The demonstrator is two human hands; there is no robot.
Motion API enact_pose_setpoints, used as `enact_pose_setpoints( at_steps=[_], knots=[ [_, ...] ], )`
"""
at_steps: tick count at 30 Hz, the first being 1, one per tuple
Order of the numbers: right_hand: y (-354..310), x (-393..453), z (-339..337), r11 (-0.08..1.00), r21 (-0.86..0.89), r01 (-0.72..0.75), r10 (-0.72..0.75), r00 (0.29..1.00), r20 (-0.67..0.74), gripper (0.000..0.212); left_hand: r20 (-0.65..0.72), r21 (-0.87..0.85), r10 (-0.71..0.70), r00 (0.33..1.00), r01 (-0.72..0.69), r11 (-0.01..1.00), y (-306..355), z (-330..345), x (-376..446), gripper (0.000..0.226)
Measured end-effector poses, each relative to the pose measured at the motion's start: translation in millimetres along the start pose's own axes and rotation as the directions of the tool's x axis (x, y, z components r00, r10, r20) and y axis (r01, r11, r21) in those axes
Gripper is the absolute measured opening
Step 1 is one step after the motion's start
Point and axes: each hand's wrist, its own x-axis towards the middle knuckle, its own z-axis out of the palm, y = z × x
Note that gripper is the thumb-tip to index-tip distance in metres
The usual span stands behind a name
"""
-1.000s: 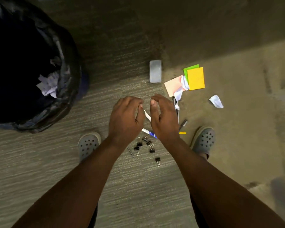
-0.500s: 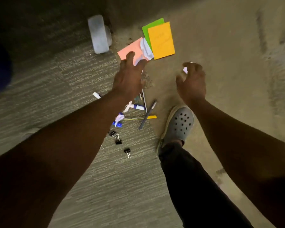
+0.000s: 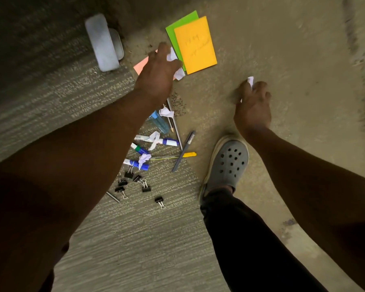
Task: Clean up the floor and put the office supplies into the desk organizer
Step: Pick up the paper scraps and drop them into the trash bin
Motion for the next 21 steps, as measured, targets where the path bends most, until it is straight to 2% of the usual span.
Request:
enact_pose_setpoints(
  at_steps=[3,8,12,14,17,21],
  knots=[
    [3,-5,4,0.996,0.085,0.016,-0.012,0.999,-0.049,0.041,0.004,0.021,0.035,0.999,-0.035,0.999,-5,-2,2,0.025],
    [-9,-6,-3,0.973,0.225,0.055,-0.036,0.995,-0.089,0.021,0.059,0.112,0.119,0.991,-0.125,0.986,-11,-6,6,0.027],
    [-29,-4,-9,0.949,0.306,0.077,-0.042,0.992,-0.12,0.021,0.101,0.125,0.087,0.991,-0.099,0.987,-10,-7,3,0.027],
    [-44,-5,-17,0.946,0.313,0.089,-0.059,0.993,-0.103,0.033,0.039,-0.021,-0.043,0.998,0.044,0.999,-11,-9,-2,0.025],
    [-72,-10,-31,0.94,0.333,0.079,-0.07,0.997,-0.039,0.046,-0.057,-0.277,-0.308,0.95,0.281,0.919,-22,-21,-19,0.016],
    [-112,-20,-45,0.912,0.411,-0.007,0.003,1.0,0.01,0.04,0.01,-0.488,-0.489,0.872,0.431,0.759,-37,-49,-73,0.006]
  ],
)
